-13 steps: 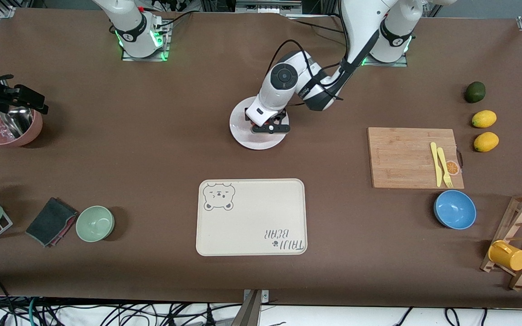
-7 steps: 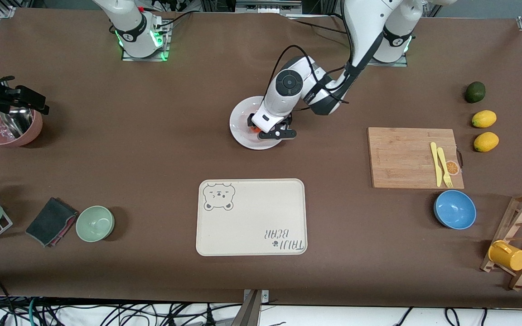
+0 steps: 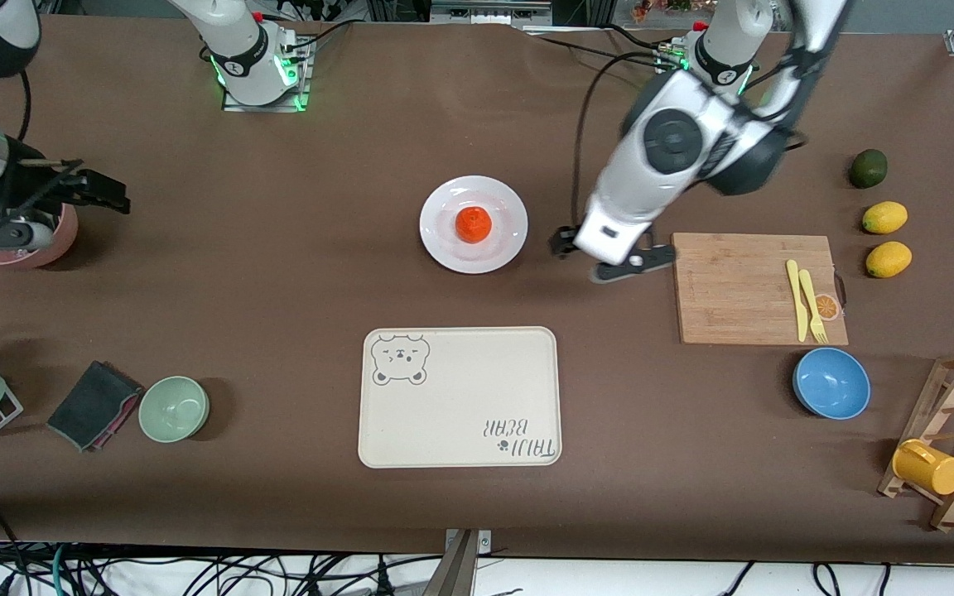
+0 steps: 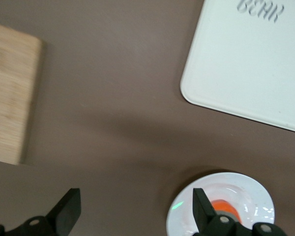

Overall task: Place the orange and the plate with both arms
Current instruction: 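Raise the left gripper away while the right gripper reaches the plate rim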

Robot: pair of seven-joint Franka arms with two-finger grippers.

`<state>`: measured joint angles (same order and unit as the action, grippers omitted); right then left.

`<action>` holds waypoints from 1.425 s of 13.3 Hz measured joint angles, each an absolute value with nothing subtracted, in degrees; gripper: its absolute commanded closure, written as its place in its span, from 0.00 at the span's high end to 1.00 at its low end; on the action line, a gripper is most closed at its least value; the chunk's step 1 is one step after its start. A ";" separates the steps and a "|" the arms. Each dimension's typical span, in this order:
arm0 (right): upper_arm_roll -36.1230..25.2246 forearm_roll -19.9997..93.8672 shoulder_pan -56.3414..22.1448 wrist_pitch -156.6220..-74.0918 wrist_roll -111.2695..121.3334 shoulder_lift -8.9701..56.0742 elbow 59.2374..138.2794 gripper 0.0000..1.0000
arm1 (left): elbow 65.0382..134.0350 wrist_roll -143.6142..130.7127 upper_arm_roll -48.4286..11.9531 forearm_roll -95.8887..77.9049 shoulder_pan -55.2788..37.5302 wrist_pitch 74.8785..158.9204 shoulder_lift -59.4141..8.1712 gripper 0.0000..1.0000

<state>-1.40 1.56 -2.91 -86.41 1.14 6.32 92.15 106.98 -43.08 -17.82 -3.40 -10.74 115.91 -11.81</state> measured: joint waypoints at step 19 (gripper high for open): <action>14.64 55.88 -5.68 -116.46 41.33 27.15 116.62 0.98 | 93.45 -15.23 0.66 -1.81 -4.38 88.85 -1.02 1.00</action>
